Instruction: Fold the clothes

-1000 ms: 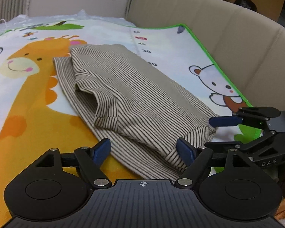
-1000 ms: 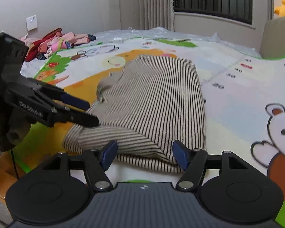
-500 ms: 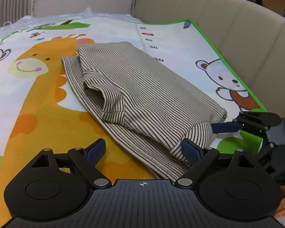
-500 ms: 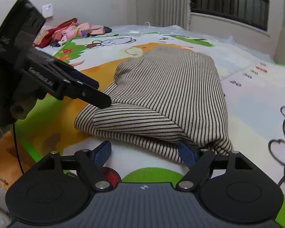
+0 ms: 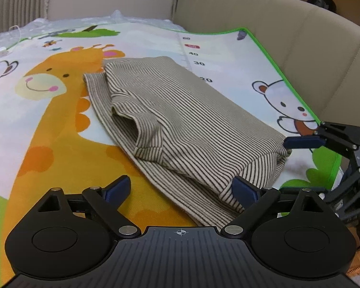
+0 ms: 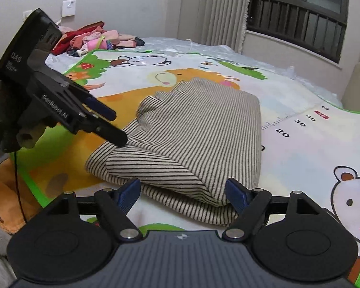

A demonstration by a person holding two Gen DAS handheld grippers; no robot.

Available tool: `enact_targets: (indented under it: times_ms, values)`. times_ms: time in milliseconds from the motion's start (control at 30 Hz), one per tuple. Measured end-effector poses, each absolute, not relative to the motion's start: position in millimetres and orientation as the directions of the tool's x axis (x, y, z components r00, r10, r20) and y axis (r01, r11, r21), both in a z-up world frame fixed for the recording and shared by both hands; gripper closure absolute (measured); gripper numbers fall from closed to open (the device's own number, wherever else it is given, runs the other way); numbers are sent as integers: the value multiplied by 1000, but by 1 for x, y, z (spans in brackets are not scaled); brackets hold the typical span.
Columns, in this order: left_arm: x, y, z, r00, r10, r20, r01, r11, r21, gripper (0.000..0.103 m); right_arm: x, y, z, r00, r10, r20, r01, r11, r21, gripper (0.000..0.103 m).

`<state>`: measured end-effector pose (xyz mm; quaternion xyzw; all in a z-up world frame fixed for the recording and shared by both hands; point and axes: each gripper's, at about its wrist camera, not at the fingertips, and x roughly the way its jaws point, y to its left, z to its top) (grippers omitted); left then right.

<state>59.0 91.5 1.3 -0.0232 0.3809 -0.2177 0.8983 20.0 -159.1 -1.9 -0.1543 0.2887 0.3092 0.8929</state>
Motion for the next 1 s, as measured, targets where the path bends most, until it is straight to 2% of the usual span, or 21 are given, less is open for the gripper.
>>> enact_targets:
  times_ms: [133, 367, 500, 600, 700, 800, 867, 1000]
  values:
    - [61, 96, 1, 621, -401, -674, 362, 909, -207, 8, 12, -143, -6, 598, 494, -631, -710, 691, -132, 24]
    - [65, 98, 0, 620, -393, -679, 348, 914, -211, 8, 7, -105, -19, 585, 488, -648, -792, 515, -328, 20]
    - [64, 99, 0, 624, -386, -679, 342, 917, -206, 8, 16, -99, -24, 601, 476, -642, -782, 514, -352, 19]
    - [64, 101, 1, 626, -382, -680, 337, 919, -206, 8, 32, -104, -21, 580, 487, -653, -769, 591, -241, 29]
    - [62, 104, 2, 633, -377, -677, 335, 921, -199, 8, 70, -134, -12, 495, 577, -650, -684, 720, 118, 39]
    - [55, 106, 9, 653, -383, -653, 371, 914, -165, 8, 101, -165, -12, 433, 668, -605, -549, 728, 411, 45]
    - [47, 107, 16, 672, -397, -625, 418, 900, -122, 7, 108, -177, -17, 417, 698, -582, -509, 710, 487, 46]
    - [24, 92, 22, 725, -394, -564, 525, 847, 83, 2, 110, -183, -23, 407, 718, -564, -494, 693, 525, 47]
